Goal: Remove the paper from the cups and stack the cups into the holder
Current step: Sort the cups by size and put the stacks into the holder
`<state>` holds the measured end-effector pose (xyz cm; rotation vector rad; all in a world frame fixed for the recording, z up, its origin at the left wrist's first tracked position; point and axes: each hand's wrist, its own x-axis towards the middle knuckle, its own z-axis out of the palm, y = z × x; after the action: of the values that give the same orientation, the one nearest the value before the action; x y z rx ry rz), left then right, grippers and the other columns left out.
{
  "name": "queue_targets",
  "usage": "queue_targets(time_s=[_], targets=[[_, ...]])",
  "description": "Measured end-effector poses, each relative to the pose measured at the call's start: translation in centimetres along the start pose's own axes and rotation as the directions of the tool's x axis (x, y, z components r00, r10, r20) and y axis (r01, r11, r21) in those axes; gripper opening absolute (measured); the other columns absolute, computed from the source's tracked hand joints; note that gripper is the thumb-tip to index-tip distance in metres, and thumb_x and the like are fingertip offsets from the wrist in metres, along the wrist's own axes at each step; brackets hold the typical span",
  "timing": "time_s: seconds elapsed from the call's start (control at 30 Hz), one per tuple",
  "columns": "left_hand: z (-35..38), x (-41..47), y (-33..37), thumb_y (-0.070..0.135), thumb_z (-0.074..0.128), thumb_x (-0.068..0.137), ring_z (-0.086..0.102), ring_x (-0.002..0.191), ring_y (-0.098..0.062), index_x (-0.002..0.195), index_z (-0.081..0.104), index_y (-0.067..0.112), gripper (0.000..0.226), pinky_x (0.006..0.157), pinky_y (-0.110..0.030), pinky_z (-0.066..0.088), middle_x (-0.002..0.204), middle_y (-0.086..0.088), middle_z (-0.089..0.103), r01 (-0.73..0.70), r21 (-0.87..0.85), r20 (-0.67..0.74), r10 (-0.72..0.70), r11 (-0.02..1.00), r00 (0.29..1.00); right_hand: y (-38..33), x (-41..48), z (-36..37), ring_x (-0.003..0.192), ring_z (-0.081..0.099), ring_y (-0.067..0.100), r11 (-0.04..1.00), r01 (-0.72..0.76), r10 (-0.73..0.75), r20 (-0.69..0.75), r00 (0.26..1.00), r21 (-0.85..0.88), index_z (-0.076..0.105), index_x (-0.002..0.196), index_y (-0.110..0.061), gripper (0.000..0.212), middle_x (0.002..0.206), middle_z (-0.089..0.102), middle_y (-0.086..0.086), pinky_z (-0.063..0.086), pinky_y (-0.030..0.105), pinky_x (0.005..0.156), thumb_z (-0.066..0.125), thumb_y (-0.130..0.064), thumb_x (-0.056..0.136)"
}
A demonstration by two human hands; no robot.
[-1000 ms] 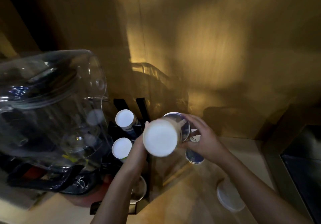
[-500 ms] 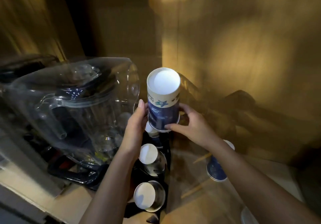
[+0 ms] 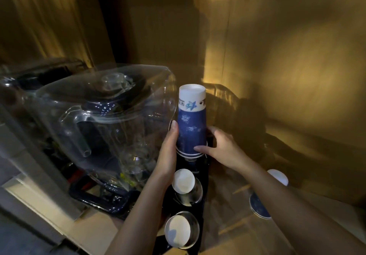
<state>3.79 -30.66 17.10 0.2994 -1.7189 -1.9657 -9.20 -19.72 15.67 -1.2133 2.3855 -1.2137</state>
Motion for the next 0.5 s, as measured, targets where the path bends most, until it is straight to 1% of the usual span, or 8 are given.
queue_targets(time_s=[0.03,0.07,0.13,0.2,0.27,0.37,0.43,0.5], targets=[[0.1,0.1,0.0,0.069,0.041,0.081,0.063,0.114,-0.014,0.125,0.059,0.018,0.069,0.088,-0.023,0.054,0.123,-0.005,0.067,-0.014,-0.007,-0.019,0.014,1.000,1.000,0.1,0.1,0.1,0.124,0.043,0.021,1.000,0.005,-0.005,-0.023,1.000,0.000,0.036,0.133,-0.028,0.074,0.135,0.050,0.001,0.033,0.051,0.105,0.069,-0.051,0.071],[0.1,0.3,0.0,0.070,0.045,0.079,0.062,0.115,-0.017,0.125,0.057,0.014,0.074,0.094,-0.029,0.053,0.125,-0.008,0.066,-0.016,-0.007,-0.039,0.016,1.000,0.999,0.2,0.3,0.1,0.122,0.045,0.020,1.000,0.015,-0.014,-0.051,0.999,0.009,0.035,0.133,-0.027,0.074,0.133,0.051,0.001,0.034,0.050,0.104,0.071,-0.044,0.071],[0.1,0.6,-0.1,0.077,0.048,0.070,0.058,0.120,-0.019,0.130,0.050,0.010,0.089,0.104,-0.040,0.045,0.130,-0.011,0.060,0.006,0.039,-0.065,-0.004,0.999,0.998,0.4,0.4,0.2,0.119,0.048,0.018,0.999,0.035,-0.032,-0.096,0.995,0.033,0.033,0.134,-0.025,0.076,0.129,0.053,0.000,0.036,0.044,0.103,0.075,-0.030,0.071],[0.1,0.9,-0.3,0.087,0.046,0.061,0.055,0.123,-0.016,0.134,0.044,0.013,0.104,0.106,-0.041,0.042,0.135,-0.007,0.055,0.032,0.115,-0.061,-0.025,0.993,0.998,0.7,0.5,0.2,0.123,0.045,0.020,0.999,0.032,-0.028,-0.100,0.995,0.037,0.028,0.136,-0.025,0.082,0.133,0.050,0.001,0.035,0.043,0.104,0.077,-0.024,0.070],[0.3,0.9,-0.7,0.092,0.040,0.058,0.052,0.121,-0.007,0.136,0.039,0.018,0.107,0.102,-0.034,0.043,0.138,-0.002,0.050,0.040,0.173,-0.073,-0.028,0.984,0.997,0.9,0.5,0.3,0.128,0.040,0.023,0.999,0.032,-0.033,-0.090,0.995,-0.008,0.023,0.138,-0.024,0.086,0.139,0.045,0.004,0.030,0.049,0.108,0.076,-0.023,0.071],[0.5,1.0,-1.3,0.089,0.036,0.064,0.053,0.113,0.006,0.138,0.036,0.025,0.098,0.096,-0.028,0.044,0.133,0.006,0.050,0.035,0.195,-0.105,-0.015,0.980,0.994,0.9,0.4,0.6,0.131,0.036,0.020,0.997,0.074,-0.076,-0.071,0.995,-0.038,0.014,0.139,-0.028,0.095,0.143,0.041,0.005,0.019,0.051,0.111,0.078,-0.031,0.068],[0.6,1.2,-1.3,0.085,0.041,0.067,0.057,0.098,0.017,0.135,0.039,0.027,0.089,0.084,-0.020,0.044,0.121,0.014,0.054,0.055,0.177,-0.147,-0.029,0.983,0.989,0.3,0.2,0.7,0.132,0.034,0.017,0.993,0.115,-0.114,-0.065,0.991,0.023,0.006,0.138,-0.040,0.099,0.147,0.035,0.004,0.017,0.053,0.111,0.077,-0.038,0.068],[0.7,1.3,-1.1,0.071,0.050,0.076,0.058,0.093,0.011,0.132,0.040,0.032,0.069,0.077,-0.018,0.044,0.122,0.011,0.056,0.084,0.205,-0.192,-0.045,0.975,0.980,-0.4,0.2,0.7,0.131,0.036,0.015,0.985,0.148,-0.141,-0.083,0.987,0.089,0.003,0.133,-0.054,0.096,0.148,0.033,0.001,0.021,0.053,0.110,0.074,-0.042,0.070]])
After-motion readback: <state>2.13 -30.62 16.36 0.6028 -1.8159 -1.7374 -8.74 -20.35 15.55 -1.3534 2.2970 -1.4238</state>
